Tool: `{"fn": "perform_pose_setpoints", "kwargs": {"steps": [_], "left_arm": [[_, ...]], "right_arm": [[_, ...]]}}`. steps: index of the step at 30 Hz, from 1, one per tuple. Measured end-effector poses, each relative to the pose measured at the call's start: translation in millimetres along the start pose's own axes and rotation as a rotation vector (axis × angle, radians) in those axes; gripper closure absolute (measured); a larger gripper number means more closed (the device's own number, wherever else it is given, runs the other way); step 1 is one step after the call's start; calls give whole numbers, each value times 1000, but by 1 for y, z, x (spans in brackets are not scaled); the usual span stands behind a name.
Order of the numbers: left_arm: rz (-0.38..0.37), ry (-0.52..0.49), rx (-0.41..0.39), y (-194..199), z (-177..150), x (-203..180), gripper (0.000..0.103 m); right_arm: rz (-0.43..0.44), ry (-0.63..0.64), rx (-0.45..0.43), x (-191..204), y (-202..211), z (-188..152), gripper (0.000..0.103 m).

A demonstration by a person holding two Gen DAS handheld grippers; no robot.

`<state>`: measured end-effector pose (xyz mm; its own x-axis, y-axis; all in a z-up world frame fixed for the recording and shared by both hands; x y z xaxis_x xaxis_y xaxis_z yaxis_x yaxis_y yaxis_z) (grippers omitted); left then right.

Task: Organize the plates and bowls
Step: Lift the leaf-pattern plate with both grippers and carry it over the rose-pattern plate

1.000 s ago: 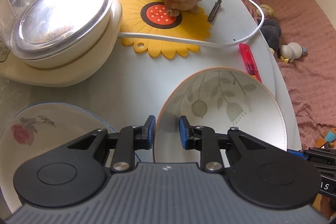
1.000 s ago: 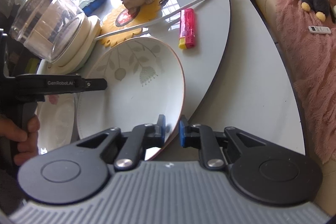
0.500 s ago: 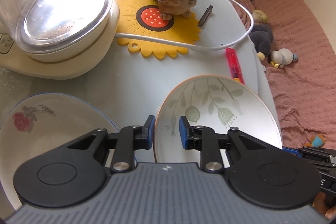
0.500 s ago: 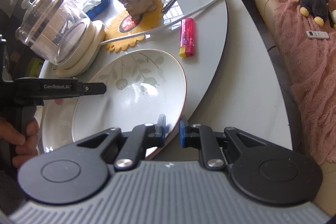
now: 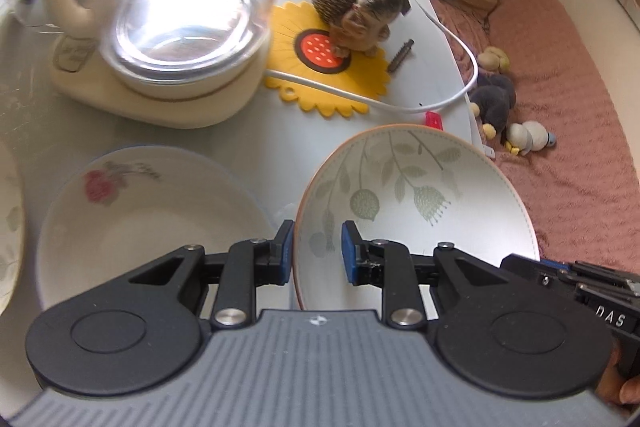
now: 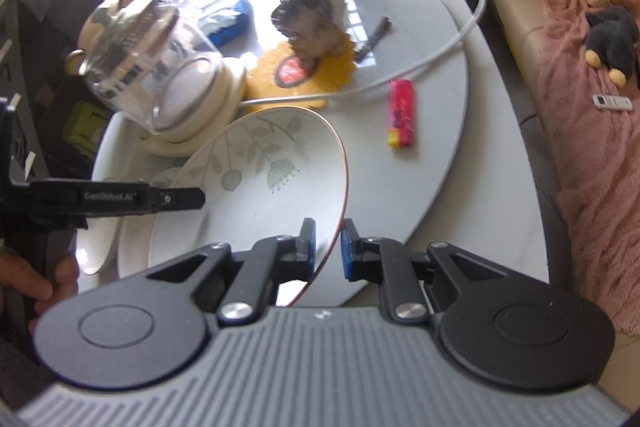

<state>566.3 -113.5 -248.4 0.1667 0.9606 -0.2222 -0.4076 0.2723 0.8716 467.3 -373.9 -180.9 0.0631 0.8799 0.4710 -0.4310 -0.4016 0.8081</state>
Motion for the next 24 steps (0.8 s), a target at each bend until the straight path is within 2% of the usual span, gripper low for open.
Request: {"fn": "perform_pose_setpoints", "kwargs": {"steps": [6,12,24], "left_arm": [[18,69,-32,31,-24,28,75],[51,150,-42,47,-53,64,75],[107,285,-82,51,-101,121,75]], "right_arm": [[52,55,31,28,-1,-6,87],[88,116,73,58,-18,-19,87],[123,269,167,100,-72,-46,87]]}}
Point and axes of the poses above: each gripper's, at about its wrist camera, not at the fingertips, and y roughly against the way its jaws point, x to its left, z to its top, the point moved 1 cm from there along -y, roughly the way its jaws point, and after that the axes turned 14 degrees about -y, right-handed, at the moved point
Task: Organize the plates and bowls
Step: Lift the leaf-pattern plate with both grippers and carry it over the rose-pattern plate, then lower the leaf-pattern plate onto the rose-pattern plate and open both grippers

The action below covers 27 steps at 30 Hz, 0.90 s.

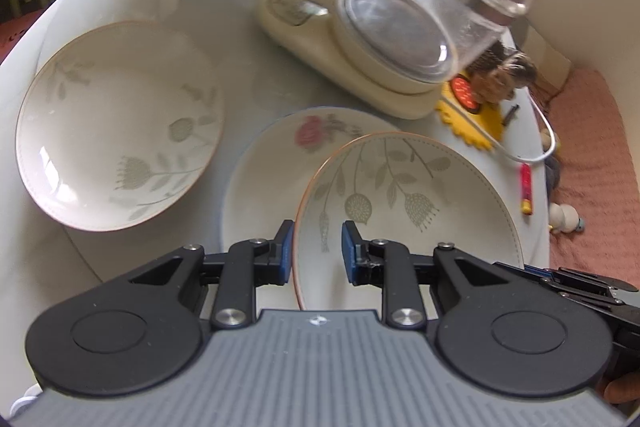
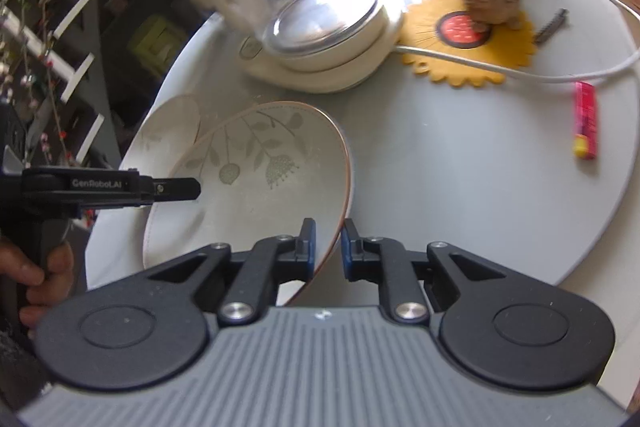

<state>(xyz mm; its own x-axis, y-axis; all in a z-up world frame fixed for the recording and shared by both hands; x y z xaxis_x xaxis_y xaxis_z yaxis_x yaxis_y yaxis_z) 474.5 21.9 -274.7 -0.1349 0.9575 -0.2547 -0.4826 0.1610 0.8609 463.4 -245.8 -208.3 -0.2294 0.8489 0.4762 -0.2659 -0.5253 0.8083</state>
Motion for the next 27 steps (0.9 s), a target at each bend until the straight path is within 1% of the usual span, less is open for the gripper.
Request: {"fn": "perform_pose_setpoints", "kwargs": {"steps": [4,10,13,22,27], "left_arm": [[23,14,-2,-4,-7,8,75],[34,45,-10,-5,-14,16,75],[33,45,-17,-2,-15,18,75],[24,48,-5,-9,-10,21,75],[25,53,-2,-14,-8,24,74]], "right_arm": [[4,39,12,5,-14,3,86],[2,87,26,9,-29,7,87],[-1,77,34,9,-35,9,87],[-9,67,48,7,-48,11,87],[-7,11,57,4,-53,16,87]]}}
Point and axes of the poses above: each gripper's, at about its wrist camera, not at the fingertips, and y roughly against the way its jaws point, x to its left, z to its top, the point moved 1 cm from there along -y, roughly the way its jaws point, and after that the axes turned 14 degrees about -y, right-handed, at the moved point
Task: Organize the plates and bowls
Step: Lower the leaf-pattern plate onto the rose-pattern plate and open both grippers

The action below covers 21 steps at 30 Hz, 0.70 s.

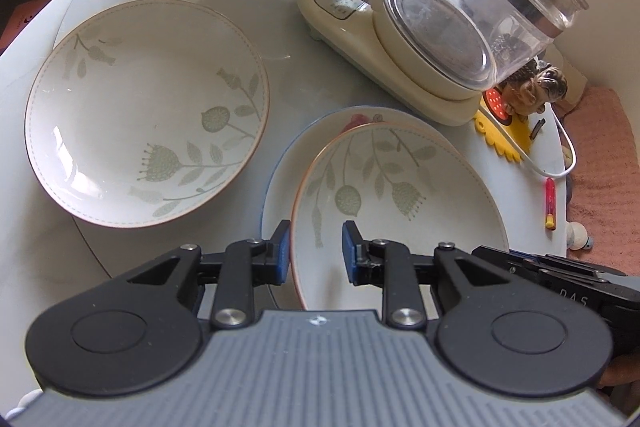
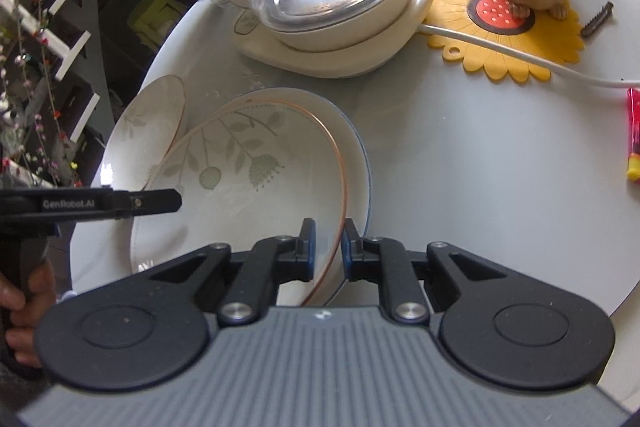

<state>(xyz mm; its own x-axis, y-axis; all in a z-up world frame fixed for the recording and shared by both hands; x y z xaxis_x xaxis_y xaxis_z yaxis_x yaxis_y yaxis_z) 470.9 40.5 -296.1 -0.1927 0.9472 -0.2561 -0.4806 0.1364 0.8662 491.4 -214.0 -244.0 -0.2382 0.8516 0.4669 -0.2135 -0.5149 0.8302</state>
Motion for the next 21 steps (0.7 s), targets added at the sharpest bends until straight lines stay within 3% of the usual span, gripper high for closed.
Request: {"fn": "perform_pose_setpoints", "kwargs": {"steps": [7,10,21], "left_arm": [[5,23,8,-8,2,3,71],[-9,29,-4,-8,3,4,64],[-51,112,12,5,-2,15,60]], "right_arm": [[-11,-74,21,-1,-7,6,87],[-14,-113,19,-2,-11,9,87],[-63,-82,18,7,-20,11,87]]}}
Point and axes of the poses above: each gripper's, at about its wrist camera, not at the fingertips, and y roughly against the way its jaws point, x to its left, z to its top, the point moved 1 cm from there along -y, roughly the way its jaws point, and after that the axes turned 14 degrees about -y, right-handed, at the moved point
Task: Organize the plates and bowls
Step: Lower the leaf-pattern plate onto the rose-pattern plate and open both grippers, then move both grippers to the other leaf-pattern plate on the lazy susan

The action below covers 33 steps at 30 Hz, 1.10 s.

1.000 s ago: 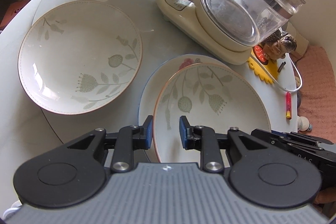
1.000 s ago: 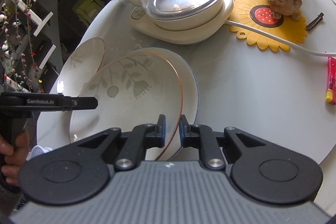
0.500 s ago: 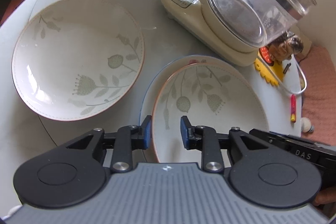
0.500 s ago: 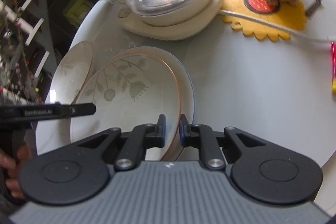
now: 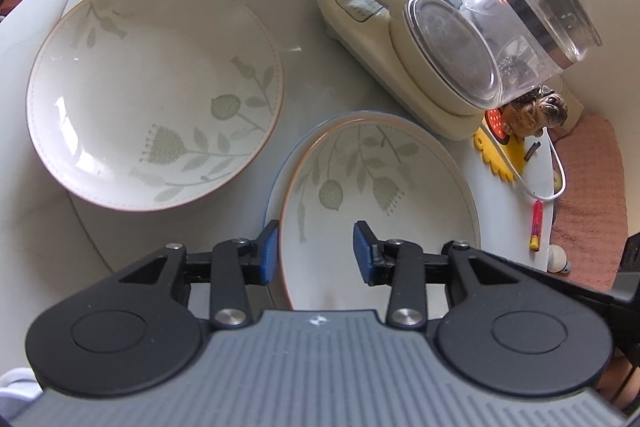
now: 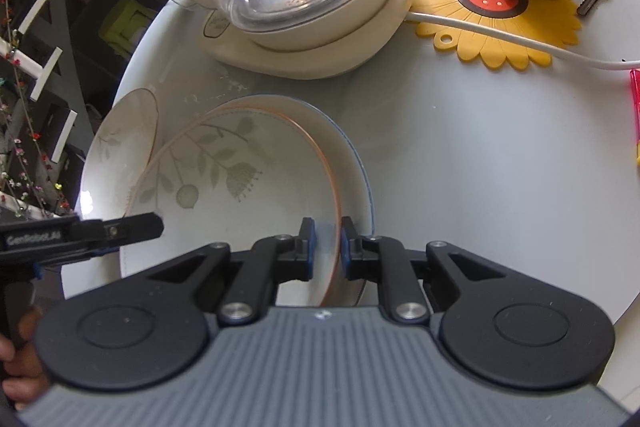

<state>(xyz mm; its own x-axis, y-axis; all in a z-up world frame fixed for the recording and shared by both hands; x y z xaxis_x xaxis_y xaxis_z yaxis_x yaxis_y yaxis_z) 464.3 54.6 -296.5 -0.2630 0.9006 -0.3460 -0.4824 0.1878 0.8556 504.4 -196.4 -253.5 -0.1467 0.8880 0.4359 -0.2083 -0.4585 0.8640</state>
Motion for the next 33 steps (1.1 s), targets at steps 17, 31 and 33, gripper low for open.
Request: {"fn": "perform_pose_setpoints", "kwargs": {"steps": [17,31,33], "left_arm": [[-8,-104,17,38,-24,-7,60],[11,-192,-136,144,-24,-46,60],[12,-211,-165,161,-26,-52,60]], "right_arm": [[-98,71,-87,19,3,-2,87],[-24,82,-251,53,102,-27,87],[4,85,-272,62,121,-32,87]]}}
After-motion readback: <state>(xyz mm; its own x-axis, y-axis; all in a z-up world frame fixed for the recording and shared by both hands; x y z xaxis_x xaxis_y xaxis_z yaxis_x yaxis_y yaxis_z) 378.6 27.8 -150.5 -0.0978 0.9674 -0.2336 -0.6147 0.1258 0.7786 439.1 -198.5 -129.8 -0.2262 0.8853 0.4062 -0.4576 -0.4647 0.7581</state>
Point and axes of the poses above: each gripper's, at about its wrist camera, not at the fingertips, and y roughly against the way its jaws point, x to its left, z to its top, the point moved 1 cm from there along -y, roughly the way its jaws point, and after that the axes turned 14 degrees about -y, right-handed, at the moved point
